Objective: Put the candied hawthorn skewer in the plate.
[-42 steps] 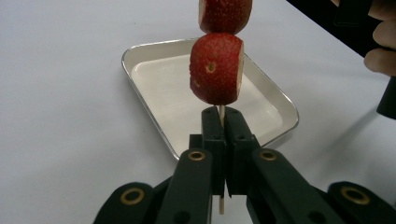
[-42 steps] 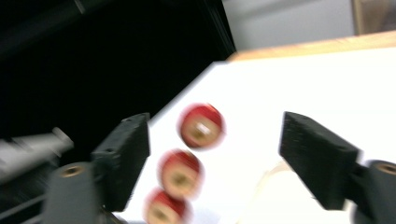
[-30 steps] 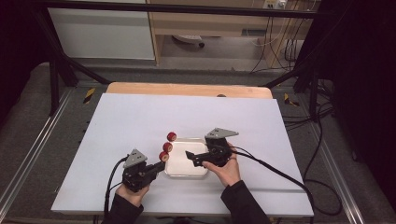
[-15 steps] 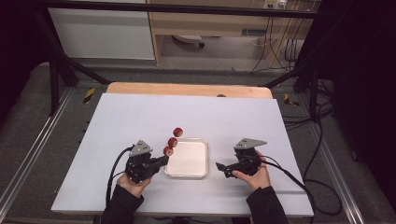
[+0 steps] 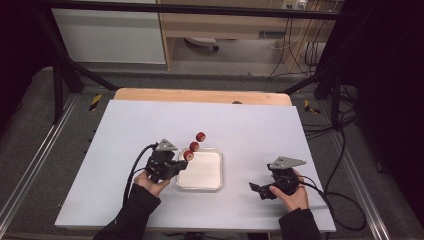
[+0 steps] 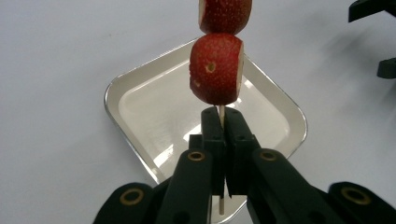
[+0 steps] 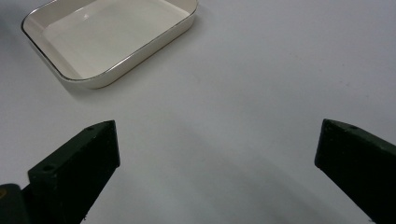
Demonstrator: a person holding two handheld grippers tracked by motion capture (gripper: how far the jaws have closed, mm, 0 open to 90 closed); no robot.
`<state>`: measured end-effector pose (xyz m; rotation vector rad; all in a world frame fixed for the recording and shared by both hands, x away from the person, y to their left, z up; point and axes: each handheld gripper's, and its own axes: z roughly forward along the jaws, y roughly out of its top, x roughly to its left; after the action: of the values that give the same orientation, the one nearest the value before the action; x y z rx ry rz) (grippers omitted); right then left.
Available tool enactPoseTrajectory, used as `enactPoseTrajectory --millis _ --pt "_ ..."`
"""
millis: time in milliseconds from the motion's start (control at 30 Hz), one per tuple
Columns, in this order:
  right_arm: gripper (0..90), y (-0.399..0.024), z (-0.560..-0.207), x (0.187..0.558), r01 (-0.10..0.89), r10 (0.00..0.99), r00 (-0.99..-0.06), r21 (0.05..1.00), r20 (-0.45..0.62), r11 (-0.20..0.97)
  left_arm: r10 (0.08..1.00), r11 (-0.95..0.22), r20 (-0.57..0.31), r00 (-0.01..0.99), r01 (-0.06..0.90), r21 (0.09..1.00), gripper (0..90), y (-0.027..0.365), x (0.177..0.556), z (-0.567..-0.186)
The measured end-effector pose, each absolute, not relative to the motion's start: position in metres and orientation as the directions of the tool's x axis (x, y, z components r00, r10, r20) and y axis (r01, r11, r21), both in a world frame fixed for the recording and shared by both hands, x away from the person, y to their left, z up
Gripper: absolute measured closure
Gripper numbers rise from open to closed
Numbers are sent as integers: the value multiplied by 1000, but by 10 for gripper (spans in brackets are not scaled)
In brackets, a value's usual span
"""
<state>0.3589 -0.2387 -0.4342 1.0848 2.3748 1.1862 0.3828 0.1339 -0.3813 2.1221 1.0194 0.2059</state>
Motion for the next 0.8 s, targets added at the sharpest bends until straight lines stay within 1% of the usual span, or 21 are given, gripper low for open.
enactPoseTrajectory --millis 200,267,300,367,567,800 --pt "7 -248 -443 354 505 736 -668 793 108 342 721 -464 -143 678 626 627 882 113 396 -390" --pt "5 -248 -446 353 515 734 -670 782 110 353 723 -481 -140 676 639 601 882 106 400 -394" --pt "6 -249 -447 353 510 735 -672 778 94 367 726 -488 -135 674 645 588 882 103 402 -397" --pt "7 -250 -447 353 507 734 -671 785 101 355 738 -495 -124 663 657 568 882 99 405 -401" --pt "8 -253 -443 351 502 735 -669 796 110 338 764 -526 -88 639 696 490 882 90 411 -412" --pt "8 -253 -443 350 503 735 -669 798 114 333 753 -568 -69 654 700 434 882 89 406 -417"
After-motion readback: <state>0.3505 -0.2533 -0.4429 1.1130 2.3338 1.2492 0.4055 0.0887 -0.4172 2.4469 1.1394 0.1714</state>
